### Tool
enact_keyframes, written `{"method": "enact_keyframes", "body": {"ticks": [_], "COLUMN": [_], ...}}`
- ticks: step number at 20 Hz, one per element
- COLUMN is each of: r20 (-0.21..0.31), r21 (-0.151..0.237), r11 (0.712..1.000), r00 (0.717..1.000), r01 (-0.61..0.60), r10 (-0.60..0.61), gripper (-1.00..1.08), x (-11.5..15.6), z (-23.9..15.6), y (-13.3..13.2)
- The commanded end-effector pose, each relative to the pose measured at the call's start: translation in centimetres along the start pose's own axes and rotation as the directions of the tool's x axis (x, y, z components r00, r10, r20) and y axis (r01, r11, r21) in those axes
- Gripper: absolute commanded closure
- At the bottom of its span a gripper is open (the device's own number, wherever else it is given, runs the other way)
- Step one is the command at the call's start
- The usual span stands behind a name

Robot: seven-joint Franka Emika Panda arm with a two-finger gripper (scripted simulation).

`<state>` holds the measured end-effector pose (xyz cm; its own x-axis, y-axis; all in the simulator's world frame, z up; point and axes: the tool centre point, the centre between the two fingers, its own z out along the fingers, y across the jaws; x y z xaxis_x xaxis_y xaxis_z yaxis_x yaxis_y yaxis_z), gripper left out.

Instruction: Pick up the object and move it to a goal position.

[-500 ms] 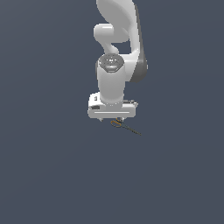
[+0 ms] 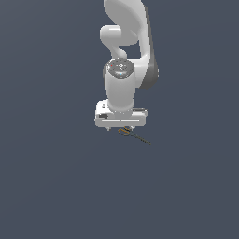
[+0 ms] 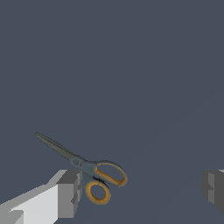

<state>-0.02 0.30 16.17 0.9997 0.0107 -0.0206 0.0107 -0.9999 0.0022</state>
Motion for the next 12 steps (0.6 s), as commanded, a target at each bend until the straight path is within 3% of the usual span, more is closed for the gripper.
{"method": "enact_keyframes", "body": {"ticks": [1, 12], "r20": [0.0, -0.002], "r21": [-0.001, -0.005], "r11": [1.0, 0.996], "r00": [1.0, 0.996], "r01": [0.0, 0.092], "r10": [0.0, -0.092], "gripper": [-0.92, -0.92], "x": [0.1, -0.3], "z": [0.0, 1.4], "y": [0.0, -0.9]}}
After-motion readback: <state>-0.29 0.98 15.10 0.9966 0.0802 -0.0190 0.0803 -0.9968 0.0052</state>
